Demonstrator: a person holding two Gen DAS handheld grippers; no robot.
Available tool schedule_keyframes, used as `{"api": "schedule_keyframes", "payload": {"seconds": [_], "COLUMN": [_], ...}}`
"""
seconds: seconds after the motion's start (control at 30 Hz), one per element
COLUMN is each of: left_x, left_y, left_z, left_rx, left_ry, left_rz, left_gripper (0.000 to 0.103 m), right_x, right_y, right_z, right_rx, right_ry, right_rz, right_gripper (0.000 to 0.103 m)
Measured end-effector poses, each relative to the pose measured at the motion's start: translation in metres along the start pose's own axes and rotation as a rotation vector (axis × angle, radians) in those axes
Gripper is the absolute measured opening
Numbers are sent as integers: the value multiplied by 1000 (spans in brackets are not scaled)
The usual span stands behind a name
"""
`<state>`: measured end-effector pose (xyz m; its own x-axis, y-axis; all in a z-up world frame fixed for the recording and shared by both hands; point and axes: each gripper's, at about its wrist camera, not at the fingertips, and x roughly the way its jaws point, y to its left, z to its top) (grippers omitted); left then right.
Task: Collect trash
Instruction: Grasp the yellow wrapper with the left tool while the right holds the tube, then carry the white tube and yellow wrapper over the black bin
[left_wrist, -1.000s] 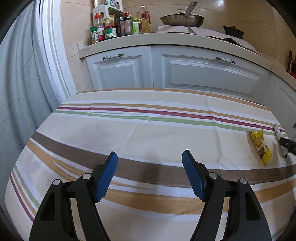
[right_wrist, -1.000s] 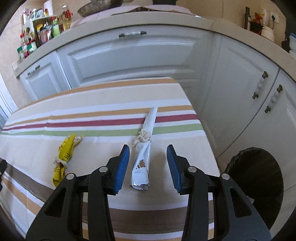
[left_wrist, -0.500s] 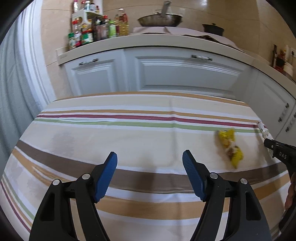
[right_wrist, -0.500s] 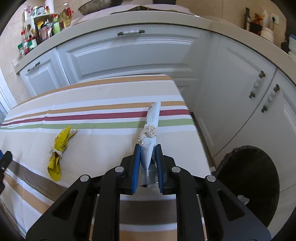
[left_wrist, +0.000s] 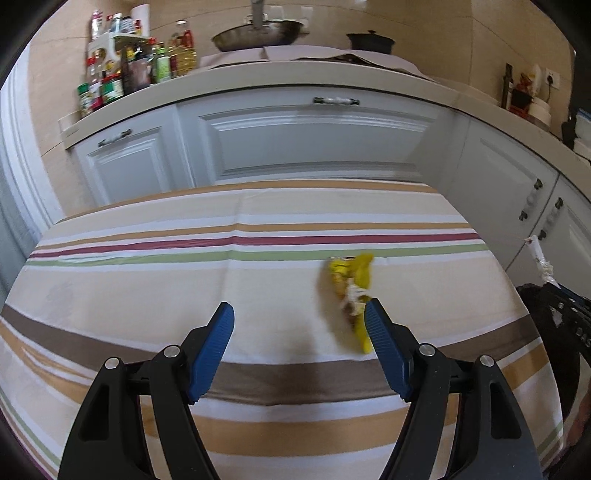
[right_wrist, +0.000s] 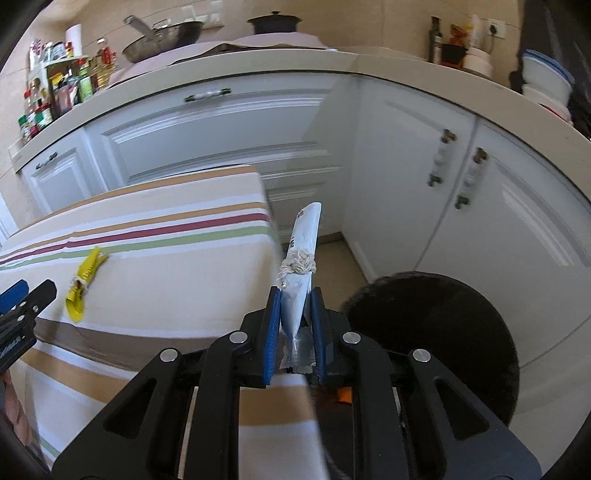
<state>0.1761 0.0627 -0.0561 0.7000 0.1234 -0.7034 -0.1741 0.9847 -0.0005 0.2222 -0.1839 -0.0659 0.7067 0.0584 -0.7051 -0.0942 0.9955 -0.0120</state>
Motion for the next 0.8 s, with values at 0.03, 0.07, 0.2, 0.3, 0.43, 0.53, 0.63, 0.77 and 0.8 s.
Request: {"api": "schedule_keyframes", "payload": {"seconds": [0.03, 0.07, 0.2, 0.3, 0.43, 0.53, 0.63, 0.77, 0.8], "left_x": [3, 7, 18, 25, 32, 38, 37, 36, 35], "left_y": [-4, -7, -16, -18, -23, -26, -29, -29, -29], "left_z": [0, 0, 1, 4, 7, 7, 7, 7, 7], "left_rx": [9, 14, 21, 16, 32, 38, 49, 48, 47], "left_ry": [8, 16, 53, 74, 95, 128, 123, 118, 117], "left_rz": [-1, -2, -7, -14, -24, -39, -44, -49, -51], "left_gripper": [71, 71, 71, 71, 63, 43, 25, 18, 17], "right_x": [-1, -1, 0, 0, 1, 0, -1, -4, -5], "right_y": [-4, -9, -27, -35, -41, -42, -41, -40, -39], "right_z": [-2, -3, -6, -6, -7, -7, -8, -9, -10], "right_rx": [3, 8, 35, 48, 57, 60, 59, 58, 58], "right_ry": [0, -1, 3, -1, -4, -7, -9, -13, -15], "right_rz": [-4, -12, -25, -27, -24, -19, -17, -13, -12], "right_gripper": [16, 16, 16, 16, 16, 16, 16, 16, 16]}}
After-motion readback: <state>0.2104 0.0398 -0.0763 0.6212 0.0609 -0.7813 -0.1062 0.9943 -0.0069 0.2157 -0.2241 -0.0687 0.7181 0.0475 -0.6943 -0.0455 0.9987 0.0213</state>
